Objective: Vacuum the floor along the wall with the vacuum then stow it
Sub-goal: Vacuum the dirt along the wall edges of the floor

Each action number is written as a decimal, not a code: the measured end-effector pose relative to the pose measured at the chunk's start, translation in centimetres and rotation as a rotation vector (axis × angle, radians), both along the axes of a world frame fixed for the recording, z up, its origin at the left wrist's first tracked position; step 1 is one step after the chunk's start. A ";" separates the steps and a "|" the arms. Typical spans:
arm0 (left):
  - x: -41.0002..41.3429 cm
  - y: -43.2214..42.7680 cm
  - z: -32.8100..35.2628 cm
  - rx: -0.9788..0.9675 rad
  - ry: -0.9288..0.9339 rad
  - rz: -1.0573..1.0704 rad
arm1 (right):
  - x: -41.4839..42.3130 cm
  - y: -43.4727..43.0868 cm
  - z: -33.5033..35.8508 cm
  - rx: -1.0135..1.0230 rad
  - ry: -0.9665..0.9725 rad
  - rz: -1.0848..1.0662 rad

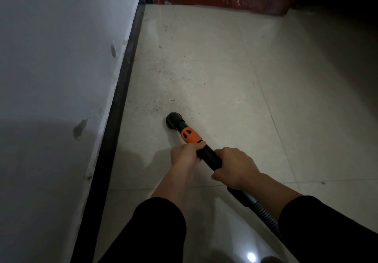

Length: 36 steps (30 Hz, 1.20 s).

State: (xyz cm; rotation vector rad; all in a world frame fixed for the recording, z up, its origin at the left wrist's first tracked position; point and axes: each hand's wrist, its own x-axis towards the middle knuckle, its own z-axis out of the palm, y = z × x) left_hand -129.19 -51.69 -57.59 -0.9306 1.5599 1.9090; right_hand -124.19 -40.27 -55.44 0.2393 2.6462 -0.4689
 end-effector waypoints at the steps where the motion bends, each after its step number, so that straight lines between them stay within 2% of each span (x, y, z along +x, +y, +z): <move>1: 0.1 0.2 0.0 -0.001 -0.003 -0.005 | 0.1 0.2 0.0 0.001 0.001 -0.005; 36: 1.1 7.5 -0.7 0.091 0.085 -0.086 | 1.7 6.1 -0.4 0.058 0.024 -0.179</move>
